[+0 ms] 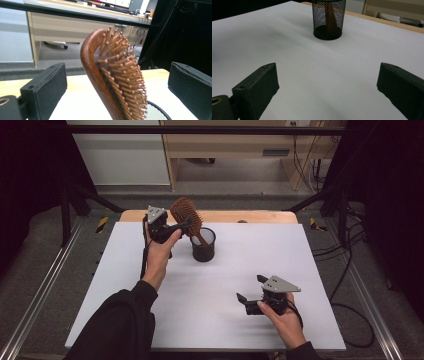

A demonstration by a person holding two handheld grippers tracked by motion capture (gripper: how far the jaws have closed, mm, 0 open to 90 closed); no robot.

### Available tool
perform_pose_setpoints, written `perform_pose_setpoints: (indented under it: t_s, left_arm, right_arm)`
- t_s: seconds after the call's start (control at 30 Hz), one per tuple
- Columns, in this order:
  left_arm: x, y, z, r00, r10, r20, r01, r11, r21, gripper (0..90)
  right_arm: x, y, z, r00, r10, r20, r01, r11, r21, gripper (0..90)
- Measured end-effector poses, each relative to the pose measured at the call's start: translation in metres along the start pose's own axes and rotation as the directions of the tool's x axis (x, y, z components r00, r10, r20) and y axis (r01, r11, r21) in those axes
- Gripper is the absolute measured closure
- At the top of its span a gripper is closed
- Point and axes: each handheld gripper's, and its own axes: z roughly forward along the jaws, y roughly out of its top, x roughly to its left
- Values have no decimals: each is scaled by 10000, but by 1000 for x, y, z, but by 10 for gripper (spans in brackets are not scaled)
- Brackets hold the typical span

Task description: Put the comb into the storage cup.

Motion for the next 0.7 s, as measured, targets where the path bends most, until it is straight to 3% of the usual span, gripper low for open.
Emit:
perform_pose_setpoints:
  t_s: [0.37,0.7]
  left_arm:
    - [-5,1,-16,9998,91,192,-91,10000,10,26]
    - [-9,7,-29,9988,457,184,-456,9989,-88,26]
  right_arm:
    - [0,-1,0,10000,45,5,-45,10000,-11,38]
    - [1,0,2,10000,-24,-75,24,10000,-4,38]
